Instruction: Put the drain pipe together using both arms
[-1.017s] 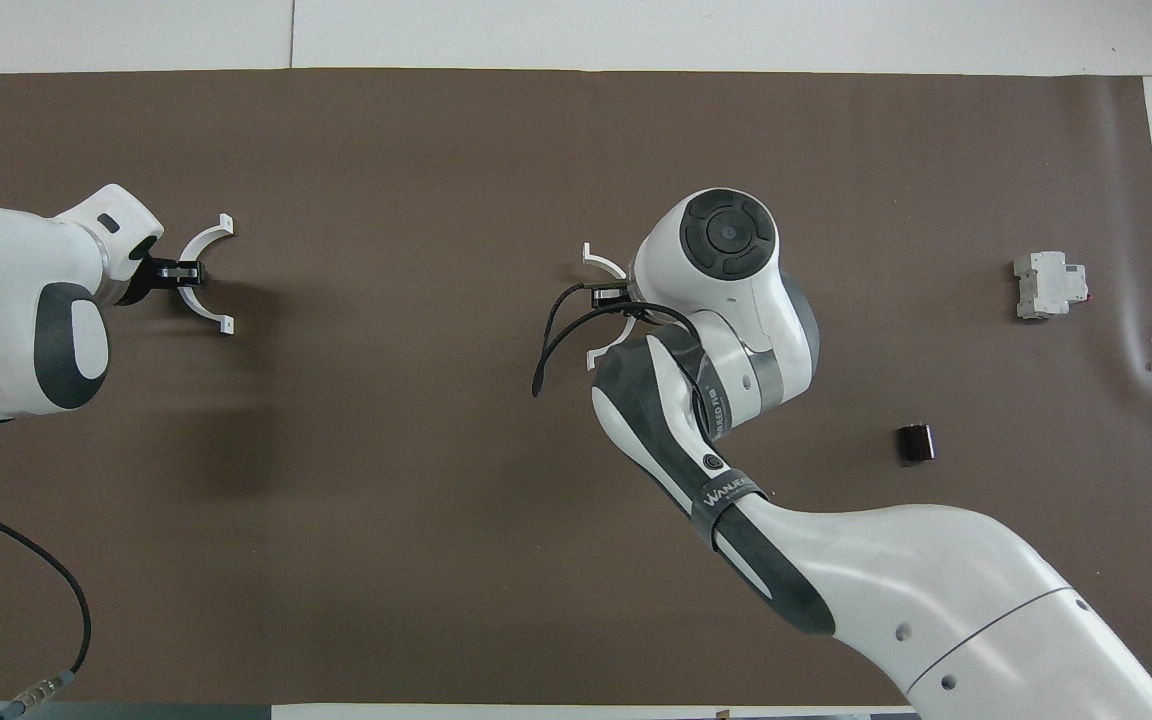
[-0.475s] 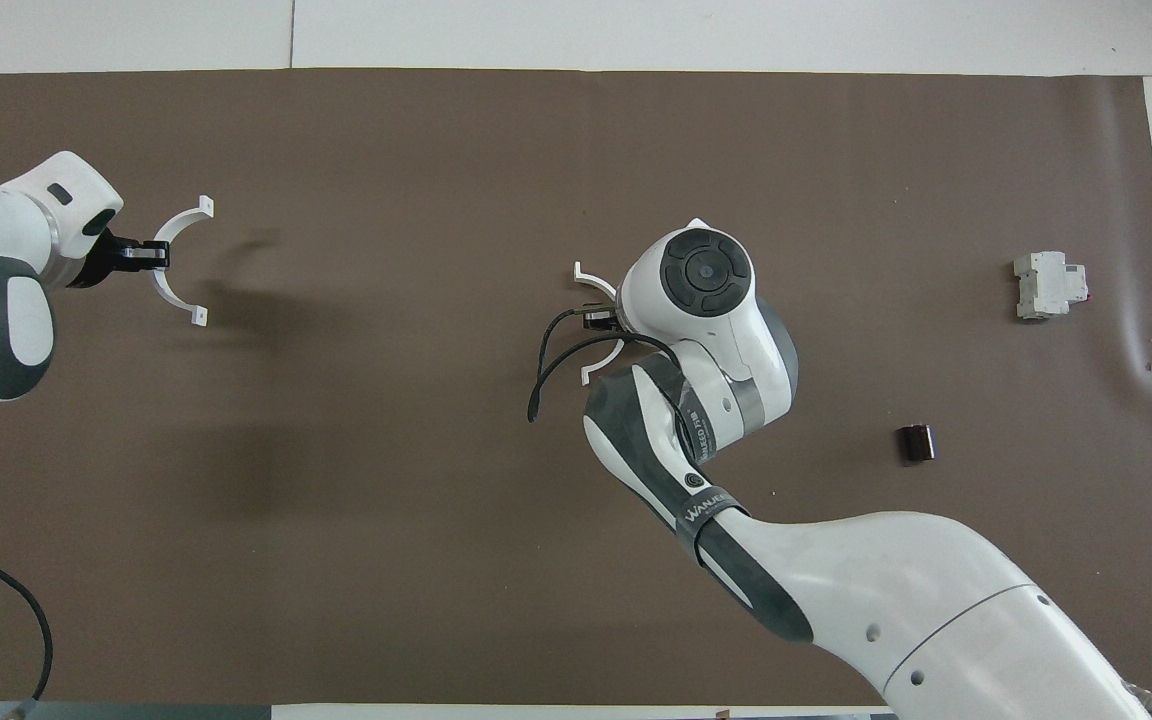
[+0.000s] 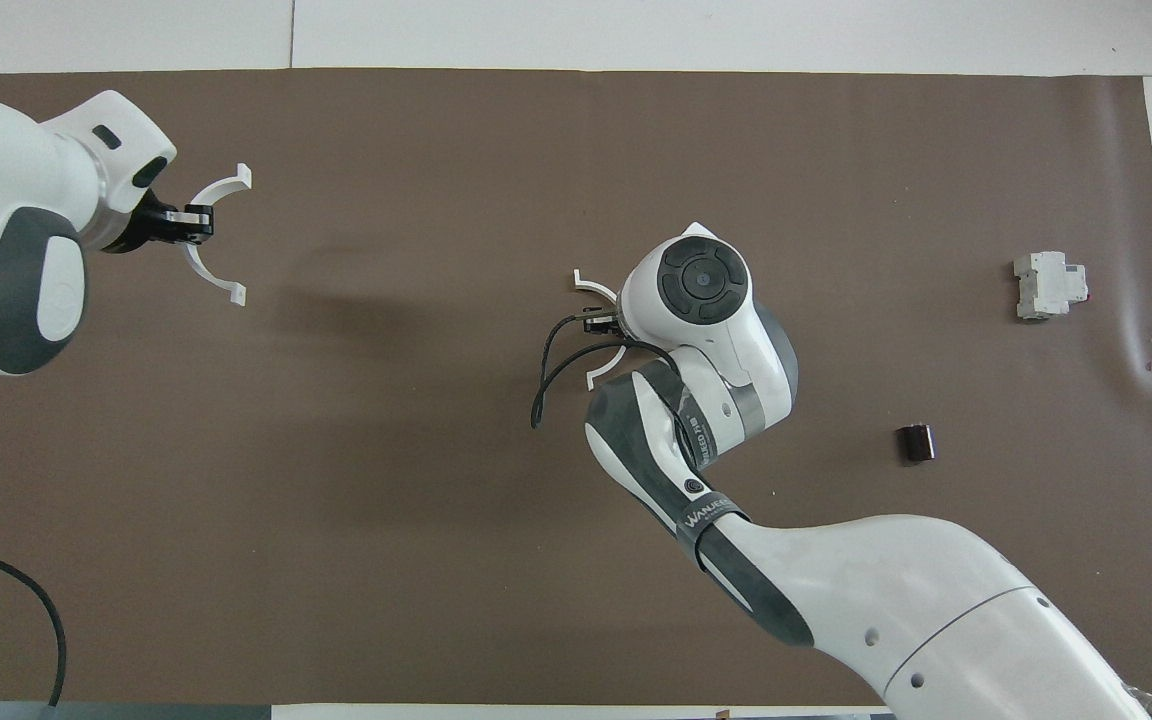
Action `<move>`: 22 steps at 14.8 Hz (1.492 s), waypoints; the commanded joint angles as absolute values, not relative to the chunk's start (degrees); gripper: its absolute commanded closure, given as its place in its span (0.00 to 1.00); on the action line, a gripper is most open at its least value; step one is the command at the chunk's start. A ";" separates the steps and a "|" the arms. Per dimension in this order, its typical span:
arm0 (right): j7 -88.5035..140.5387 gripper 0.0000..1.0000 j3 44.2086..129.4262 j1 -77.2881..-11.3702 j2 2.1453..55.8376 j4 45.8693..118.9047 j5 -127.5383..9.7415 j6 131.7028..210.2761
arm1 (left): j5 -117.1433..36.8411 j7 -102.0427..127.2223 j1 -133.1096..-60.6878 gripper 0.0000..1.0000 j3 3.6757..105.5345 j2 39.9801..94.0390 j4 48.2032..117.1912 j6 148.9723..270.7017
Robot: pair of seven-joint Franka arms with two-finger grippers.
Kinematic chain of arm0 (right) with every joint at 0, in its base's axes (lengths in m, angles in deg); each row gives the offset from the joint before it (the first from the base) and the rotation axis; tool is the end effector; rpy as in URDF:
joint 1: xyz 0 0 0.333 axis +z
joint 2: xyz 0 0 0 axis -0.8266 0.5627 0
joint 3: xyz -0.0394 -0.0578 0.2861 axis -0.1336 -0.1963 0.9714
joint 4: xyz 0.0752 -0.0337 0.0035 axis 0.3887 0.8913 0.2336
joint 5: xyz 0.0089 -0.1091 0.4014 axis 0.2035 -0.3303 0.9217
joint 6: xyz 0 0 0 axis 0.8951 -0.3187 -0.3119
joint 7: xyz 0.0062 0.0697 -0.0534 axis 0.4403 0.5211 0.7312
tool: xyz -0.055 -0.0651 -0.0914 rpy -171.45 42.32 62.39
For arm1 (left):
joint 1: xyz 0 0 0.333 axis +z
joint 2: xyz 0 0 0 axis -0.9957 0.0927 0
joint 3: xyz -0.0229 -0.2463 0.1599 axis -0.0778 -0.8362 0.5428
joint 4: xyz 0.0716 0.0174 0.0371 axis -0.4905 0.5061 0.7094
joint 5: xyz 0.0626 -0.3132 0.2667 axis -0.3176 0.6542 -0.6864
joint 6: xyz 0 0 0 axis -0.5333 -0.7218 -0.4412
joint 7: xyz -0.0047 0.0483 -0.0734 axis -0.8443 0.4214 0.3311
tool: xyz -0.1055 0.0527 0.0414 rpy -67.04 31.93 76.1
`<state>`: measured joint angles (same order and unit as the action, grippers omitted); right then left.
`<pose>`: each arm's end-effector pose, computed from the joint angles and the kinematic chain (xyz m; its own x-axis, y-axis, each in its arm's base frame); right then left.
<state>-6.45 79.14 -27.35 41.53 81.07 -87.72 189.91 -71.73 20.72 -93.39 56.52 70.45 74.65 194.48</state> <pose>0.5975 0.3179 0.2416 0.9952 0.0389 0.0902 0.0447 -0.9970 -0.0625 0.6507 -0.1056 0.3964 0.9826 -0.1011 0.1556 -0.0899 -0.9930 -0.0772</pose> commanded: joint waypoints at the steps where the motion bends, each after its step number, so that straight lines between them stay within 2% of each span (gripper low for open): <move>1: -7.21 0.00 78.74 -29.11 40.11 76.57 -91.06 182.63 | -73.37 13.13 -99.60 1.00 57.11 71.97 73.43 193.80; 4: -5.63 0.00 78.83 -34.55 35.03 75.83 -91.69 175.32 | -74.69 4.15 -106.37 1.00 57.11 74.60 72.73 194.06; 8: 3.67 0.00 79.00 -41.94 28.78 76.11 -91.60 166.44 | -76.44 -6.13 -113.68 1.00 57.19 83.03 66.50 195.55; 13: 7.91 0.00 78.91 -46.87 22.10 75.32 -91.33 157.29 | -76.36 -13.26 -117.72 1.00 57.02 85.42 67.45 200.64; 18: 11.24 0.00 78.83 -50.65 12.44 75.40 -90.90 147.02 | -76.36 -17.76 -120.62 1.00 57.10 84.20 74.56 207.24; 22: 16.16 0.00 78.74 -54.51 10.40 75.40 -90.81 142.70 | -76.45 -17.85 -121.33 1.00 57.11 83.49 76.50 207.68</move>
